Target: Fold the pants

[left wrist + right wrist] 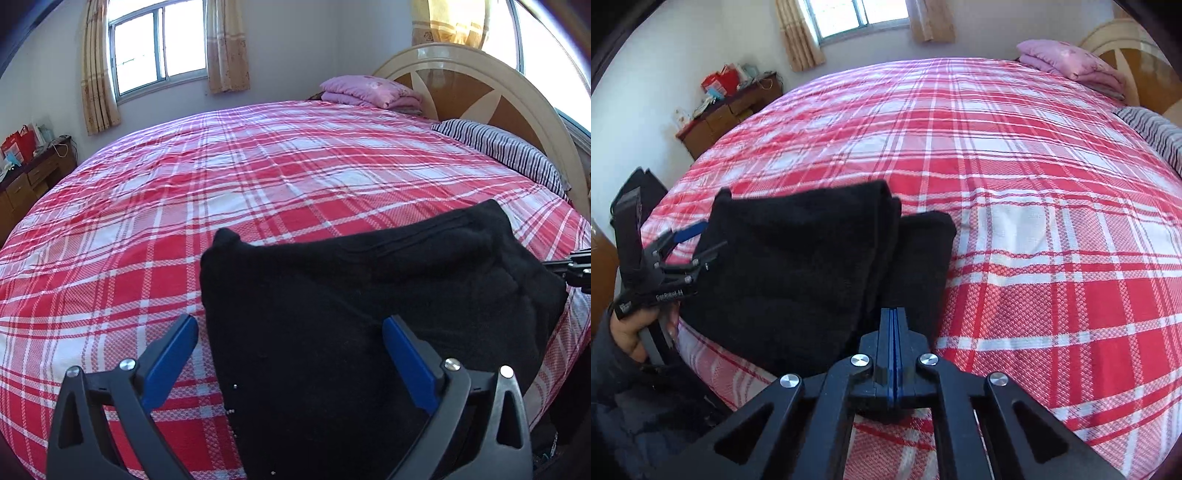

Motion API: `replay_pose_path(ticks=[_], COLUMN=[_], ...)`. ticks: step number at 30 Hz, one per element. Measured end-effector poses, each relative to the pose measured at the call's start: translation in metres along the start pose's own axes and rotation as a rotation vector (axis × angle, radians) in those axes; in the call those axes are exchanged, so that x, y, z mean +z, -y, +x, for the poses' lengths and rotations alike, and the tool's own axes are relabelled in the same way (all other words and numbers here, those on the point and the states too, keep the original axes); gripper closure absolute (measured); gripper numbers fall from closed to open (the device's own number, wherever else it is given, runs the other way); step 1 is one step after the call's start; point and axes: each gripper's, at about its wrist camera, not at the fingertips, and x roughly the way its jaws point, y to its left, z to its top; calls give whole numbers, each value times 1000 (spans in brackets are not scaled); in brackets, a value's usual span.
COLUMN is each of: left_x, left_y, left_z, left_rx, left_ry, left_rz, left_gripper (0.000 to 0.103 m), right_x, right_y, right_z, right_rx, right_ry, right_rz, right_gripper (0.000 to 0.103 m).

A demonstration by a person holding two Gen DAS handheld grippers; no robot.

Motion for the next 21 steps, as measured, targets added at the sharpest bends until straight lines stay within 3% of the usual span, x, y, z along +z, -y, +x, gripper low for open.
replay_pose_path(ticks=[2, 4, 5, 6, 8, 14, 19, 21], left_x=[0, -1, -1, -2, -1, 0, 0, 0], left_y=[0, 1, 2, 3, 5, 5, 3, 3], left_z=[0, 0, 0, 0, -1, -4, -3, -3], left_rx=[-7, -11, -13, -14, -13, -2, -5, -6], left_ry=[0, -2, -4, -6, -6, 4, 3, 3], left_rz=[-4, -5, -4, -3, -2, 6, -1, -2], left_gripper=[1, 1, 1, 1, 1, 1, 1, 1], right_x=[3, 6, 7, 9, 16, 24, 20, 21], right_y=[2, 2, 3, 6, 11, 8, 5, 11], right_z=[-4, -9, -12, -14, -13, 4, 10, 3], right_rx=[44, 32, 41, 63, 139, 237, 277, 256], right_ry=[17, 43, 60, 71, 88, 68, 28, 48], right_rz=[39, 43, 54, 75, 126, 165, 164, 185], right_gripper=[95, 62, 35, 30, 30, 33, 37, 37])
